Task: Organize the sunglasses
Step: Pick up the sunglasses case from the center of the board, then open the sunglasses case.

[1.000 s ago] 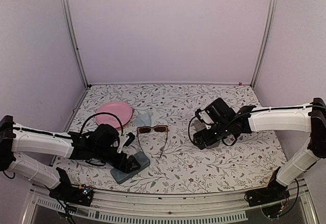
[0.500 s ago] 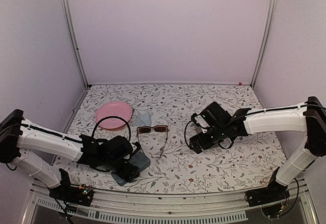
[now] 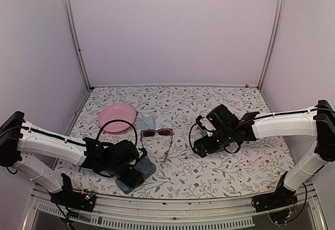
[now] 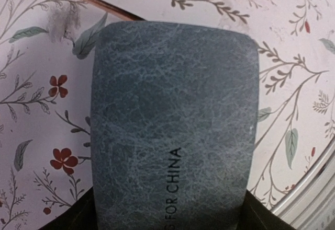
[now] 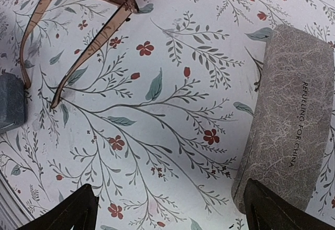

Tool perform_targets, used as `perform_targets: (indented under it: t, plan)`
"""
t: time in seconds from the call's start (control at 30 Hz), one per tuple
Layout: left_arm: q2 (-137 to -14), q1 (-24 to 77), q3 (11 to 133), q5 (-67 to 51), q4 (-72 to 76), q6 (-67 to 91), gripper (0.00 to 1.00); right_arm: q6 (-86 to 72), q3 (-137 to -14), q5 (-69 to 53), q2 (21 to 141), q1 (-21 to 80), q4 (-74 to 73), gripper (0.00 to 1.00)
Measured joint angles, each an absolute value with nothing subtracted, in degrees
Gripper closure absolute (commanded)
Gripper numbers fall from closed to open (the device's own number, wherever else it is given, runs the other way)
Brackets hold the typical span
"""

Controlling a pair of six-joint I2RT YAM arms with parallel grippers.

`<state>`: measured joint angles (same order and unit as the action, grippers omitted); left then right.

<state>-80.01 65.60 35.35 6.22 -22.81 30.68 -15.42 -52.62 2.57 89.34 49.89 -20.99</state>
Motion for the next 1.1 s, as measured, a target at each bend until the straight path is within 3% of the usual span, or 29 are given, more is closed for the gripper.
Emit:
perform_targets:
  t: [0.17,0.27,0.6,1.1]
  plan:
    - [-76.71,65.78,36.53,3.33,-23.09,29.36,0.58,-15.40,-49.80,-3.20,85.71,49.89,-16.88,0.02]
    - [-73.97,65.80,37.74,0.95,-21.65,27.44,0.74,-14.50,-48.75,-9.15,82.94,49.93,-13.06,0.02]
    - [-77.21,63.02,48.38,-7.84,-17.21,18.37,1.00,-10.46,-46.94,-21.91,77.25,50.41,-3.16,0.01]
    - [-79.18,54.06,49.06,-23.75,-7.42,14.52,1.00,-10.33,-42.65,-24.84,72.71,49.98,5.63,0.01]
